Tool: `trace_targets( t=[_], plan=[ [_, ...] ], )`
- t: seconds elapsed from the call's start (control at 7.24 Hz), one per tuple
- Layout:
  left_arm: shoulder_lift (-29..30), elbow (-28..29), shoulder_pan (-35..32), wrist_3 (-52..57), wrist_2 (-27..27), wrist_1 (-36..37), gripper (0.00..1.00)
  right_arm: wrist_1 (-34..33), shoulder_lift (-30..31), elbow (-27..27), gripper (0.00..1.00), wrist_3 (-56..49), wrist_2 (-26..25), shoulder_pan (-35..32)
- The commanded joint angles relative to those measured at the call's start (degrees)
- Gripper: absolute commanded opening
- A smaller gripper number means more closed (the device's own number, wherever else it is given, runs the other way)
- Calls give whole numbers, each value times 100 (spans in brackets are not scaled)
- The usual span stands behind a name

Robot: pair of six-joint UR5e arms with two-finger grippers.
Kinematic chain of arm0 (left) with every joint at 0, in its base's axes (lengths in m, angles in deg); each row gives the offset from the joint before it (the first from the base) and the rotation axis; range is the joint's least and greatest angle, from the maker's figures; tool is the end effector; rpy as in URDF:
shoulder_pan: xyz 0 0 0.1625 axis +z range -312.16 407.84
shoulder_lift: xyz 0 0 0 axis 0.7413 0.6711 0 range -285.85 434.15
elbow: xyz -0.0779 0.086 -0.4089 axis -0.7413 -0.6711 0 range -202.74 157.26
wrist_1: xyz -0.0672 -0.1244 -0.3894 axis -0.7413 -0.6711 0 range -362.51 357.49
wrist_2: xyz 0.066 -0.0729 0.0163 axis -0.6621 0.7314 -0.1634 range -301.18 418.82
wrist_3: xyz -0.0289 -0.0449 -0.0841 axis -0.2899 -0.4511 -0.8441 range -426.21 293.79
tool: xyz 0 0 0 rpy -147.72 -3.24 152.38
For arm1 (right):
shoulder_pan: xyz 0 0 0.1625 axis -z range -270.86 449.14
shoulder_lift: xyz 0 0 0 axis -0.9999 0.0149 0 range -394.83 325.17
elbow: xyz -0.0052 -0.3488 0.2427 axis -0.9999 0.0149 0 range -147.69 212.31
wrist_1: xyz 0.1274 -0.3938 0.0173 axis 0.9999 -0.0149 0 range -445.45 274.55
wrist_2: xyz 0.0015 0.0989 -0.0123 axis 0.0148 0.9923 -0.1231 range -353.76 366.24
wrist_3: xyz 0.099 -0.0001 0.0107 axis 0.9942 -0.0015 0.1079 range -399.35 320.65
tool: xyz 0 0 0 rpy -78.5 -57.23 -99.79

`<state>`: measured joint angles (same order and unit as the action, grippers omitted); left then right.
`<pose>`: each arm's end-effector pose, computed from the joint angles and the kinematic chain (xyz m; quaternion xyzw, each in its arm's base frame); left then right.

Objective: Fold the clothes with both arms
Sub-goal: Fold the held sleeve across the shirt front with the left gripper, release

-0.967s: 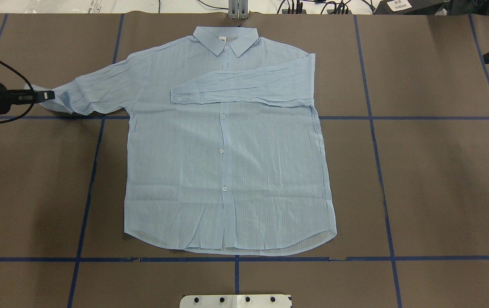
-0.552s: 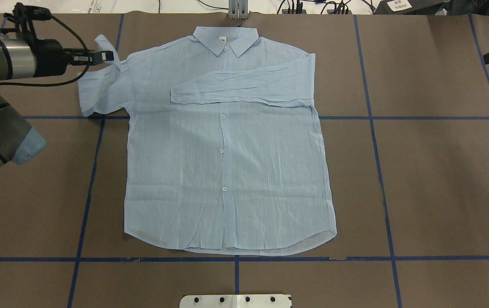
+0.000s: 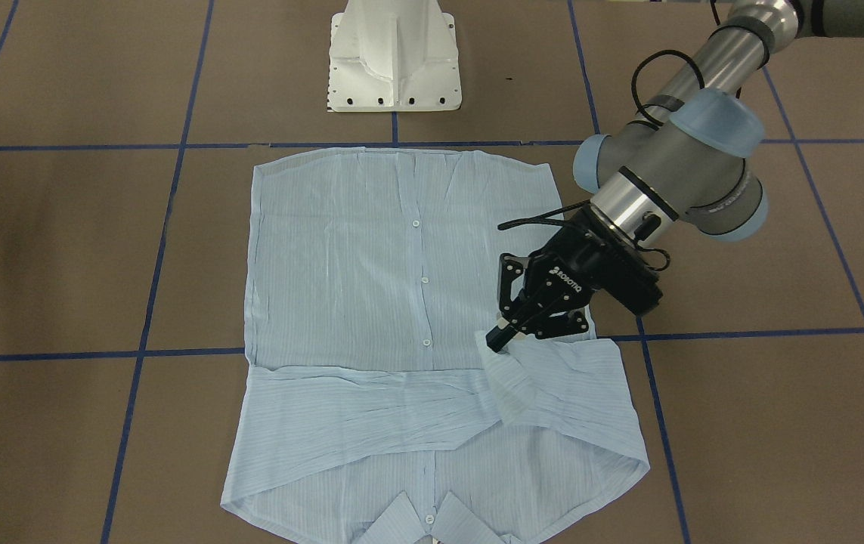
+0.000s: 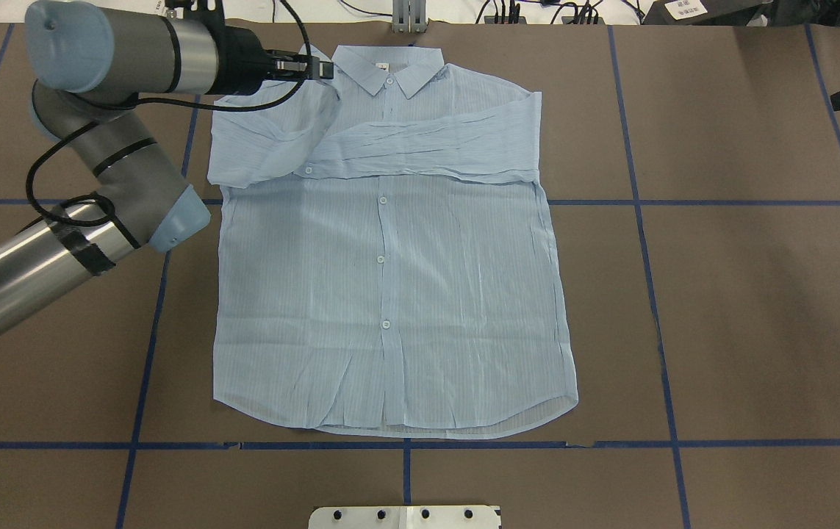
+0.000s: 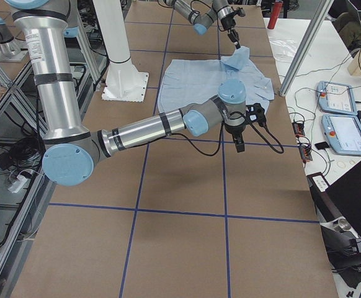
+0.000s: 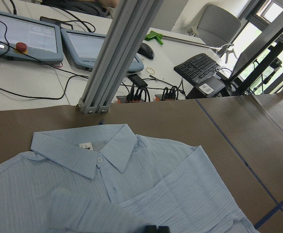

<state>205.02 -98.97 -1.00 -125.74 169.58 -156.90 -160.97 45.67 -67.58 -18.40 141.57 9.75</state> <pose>0.3986 -0.6050 0.2033 0.3528 0.6227 0.0177 0.6982 -0.0420 -0.5639 0.4540 0.1584 -0.4278 -0.0321 0.8893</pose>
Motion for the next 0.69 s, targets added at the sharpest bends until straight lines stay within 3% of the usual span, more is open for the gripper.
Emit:
trace_targets(
  t=[0.0, 0.55],
  plan=[
    [482, 255, 321, 3, -211, 243, 0, 2, 1, 13, 100, -4, 2, 3],
    [536, 773, 1498, 56, -1502, 243, 0, -7, 9, 13, 100, 14, 2, 3]
  ],
)
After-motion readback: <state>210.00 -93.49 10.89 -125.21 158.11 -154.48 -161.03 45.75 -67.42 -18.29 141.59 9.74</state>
